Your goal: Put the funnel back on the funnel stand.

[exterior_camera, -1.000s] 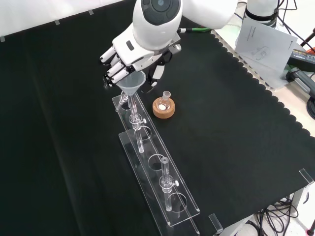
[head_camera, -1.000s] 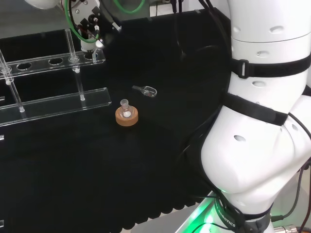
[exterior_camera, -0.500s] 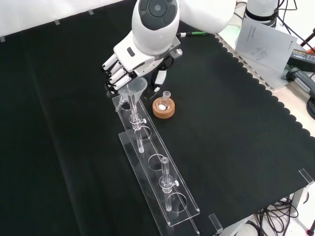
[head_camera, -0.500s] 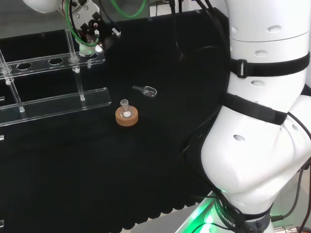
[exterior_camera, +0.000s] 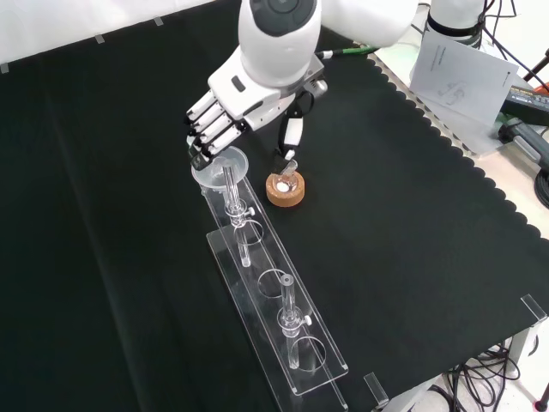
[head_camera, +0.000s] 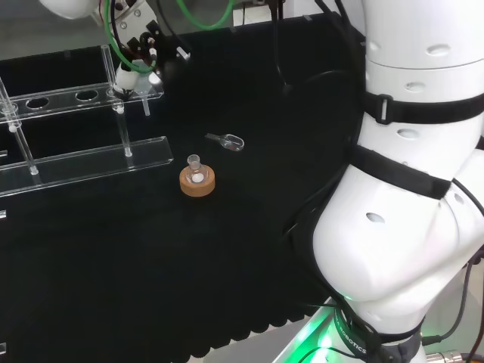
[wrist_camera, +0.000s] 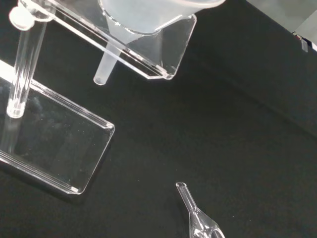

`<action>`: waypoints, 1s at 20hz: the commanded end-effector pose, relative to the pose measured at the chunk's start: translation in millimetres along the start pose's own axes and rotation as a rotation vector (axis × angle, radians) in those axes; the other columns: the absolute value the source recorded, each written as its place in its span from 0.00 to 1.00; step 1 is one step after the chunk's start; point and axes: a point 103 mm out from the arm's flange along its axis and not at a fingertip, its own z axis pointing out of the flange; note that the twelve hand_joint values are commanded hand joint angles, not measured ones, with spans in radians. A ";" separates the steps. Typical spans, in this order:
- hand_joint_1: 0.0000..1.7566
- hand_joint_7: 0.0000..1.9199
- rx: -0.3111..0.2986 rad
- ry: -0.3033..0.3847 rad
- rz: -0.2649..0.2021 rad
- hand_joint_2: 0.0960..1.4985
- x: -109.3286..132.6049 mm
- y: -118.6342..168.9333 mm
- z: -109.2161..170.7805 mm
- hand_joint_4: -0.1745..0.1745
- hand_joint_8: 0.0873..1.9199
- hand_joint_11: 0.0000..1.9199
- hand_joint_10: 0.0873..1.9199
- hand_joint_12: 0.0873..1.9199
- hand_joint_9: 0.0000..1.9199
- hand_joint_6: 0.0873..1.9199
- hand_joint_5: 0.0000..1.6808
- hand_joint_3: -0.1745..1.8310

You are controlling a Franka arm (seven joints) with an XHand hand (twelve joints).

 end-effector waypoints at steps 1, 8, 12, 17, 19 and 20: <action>0.30 0.03 -0.035 0.039 0.045 0.43 -18.8 -31.6 -12.7 0.36 0.34 0.14 0.37 0.75 0.16 0.00 0.19 0.24; 0.30 0.04 -0.044 0.164 0.126 0.44 -57.6 -79.7 -12.1 0.35 0.34 0.14 0.37 0.76 0.17 0.00 0.20 0.24; 0.31 0.05 -0.048 0.217 0.167 0.44 -82.0 -105.7 -4.0 0.35 0.34 0.14 0.37 0.75 0.18 0.00 0.20 0.24; 0.31 0.05 -0.045 0.260 0.206 0.45 -102.4 -133.6 7.4 0.35 0.34 0.14 0.36 0.75 0.18 0.00 0.21 0.23; 0.31 0.05 -0.043 0.268 0.215 0.45 -108.7 -142.3 11.4 0.35 0.34 0.15 0.36 0.75 0.19 0.00 0.21 0.23; 0.31 0.05 -0.044 0.271 0.219 0.45 -109.3 -146.1 12.4 0.35 0.34 0.15 0.36 0.75 0.19 0.00 0.21 0.23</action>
